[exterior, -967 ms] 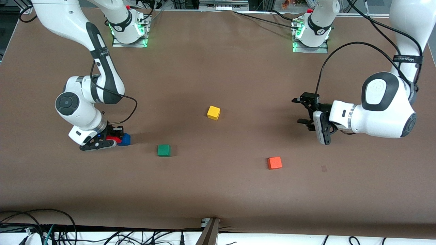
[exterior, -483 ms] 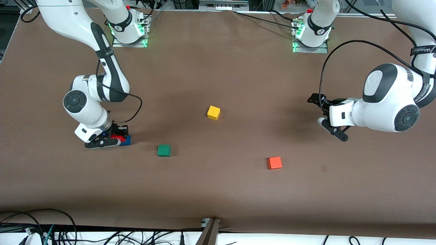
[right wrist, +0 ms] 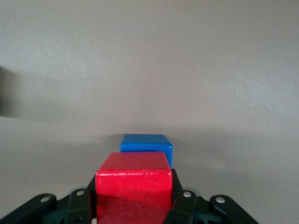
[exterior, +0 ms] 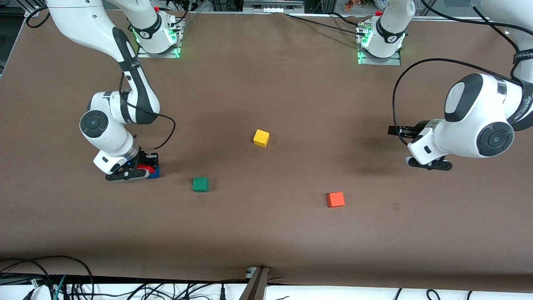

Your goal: Pass red block to right arm, stack on blue

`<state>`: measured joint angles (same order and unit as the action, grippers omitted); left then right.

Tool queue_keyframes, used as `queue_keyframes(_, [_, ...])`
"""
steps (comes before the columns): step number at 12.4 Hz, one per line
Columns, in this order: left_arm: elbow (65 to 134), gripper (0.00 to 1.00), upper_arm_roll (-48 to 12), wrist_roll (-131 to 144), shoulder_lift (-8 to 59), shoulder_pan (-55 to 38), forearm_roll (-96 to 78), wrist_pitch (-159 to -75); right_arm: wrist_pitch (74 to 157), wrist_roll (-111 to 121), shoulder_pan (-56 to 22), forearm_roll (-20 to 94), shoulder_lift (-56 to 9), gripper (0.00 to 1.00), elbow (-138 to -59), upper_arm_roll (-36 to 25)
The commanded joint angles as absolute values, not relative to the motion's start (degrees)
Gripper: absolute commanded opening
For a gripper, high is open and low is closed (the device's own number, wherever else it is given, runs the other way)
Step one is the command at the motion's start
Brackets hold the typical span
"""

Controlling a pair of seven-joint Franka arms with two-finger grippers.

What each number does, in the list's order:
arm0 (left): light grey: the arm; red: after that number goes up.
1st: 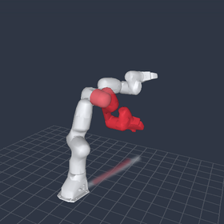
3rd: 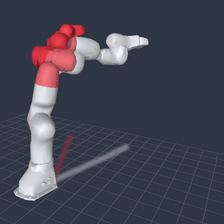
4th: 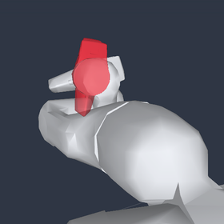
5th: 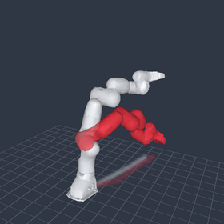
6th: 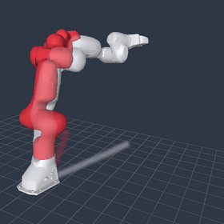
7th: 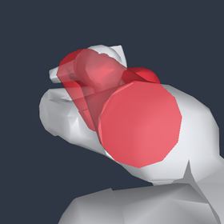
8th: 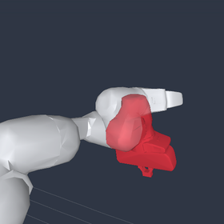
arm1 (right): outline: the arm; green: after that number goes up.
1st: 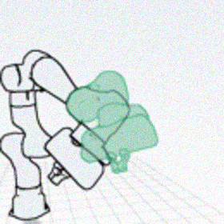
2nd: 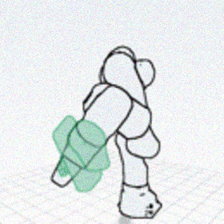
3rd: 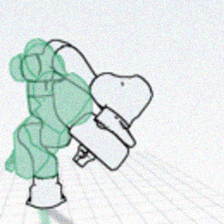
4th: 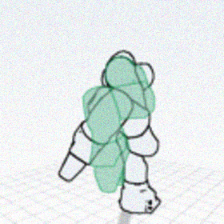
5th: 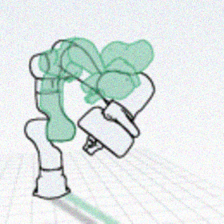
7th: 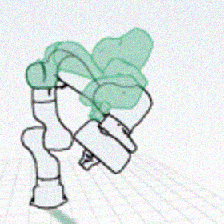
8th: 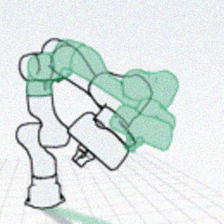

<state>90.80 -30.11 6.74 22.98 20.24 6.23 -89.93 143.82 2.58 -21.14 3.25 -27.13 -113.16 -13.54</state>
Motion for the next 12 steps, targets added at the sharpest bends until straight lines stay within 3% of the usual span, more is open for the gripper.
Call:
queue_keyframes(1, [83.0,1.00,-29.9,7.6,22.5,22.0,8.3,-88.6,144.9,1.6,-21.1,2.1,-25.3,0.00,-115.3,-13.4])
queue_keyframes(3, [82.0,1.00,-29.3,6.5,22.3,22.6,8.6,-88.6,144.9,1.6,-21.1,2.1,-25.4,0.00,-115.3,-13.4])
queue_keyframes(6, [74.1,1.00,-29.4,4.4,21.6,22.7,12.9,-87.9,144.9,1.6,-21.0,2.1,-25.4,0.00,-115.3,-13.5])
queue_keyframes(8, [74.9,1.00,-27.3,3.9,17.6,21.6,12.0,-87.5,144.9,1.6,-21.0,2.1,-25.4,0.00,-115.3,-13.6])
queue_keyframes(12, [80.0,1.00,-9.0,2.6,9.6,6.9,7.0,-90.3,144.9,1.5,-20.8,2.2,-25.5,0.00,-115.3,-13.7])
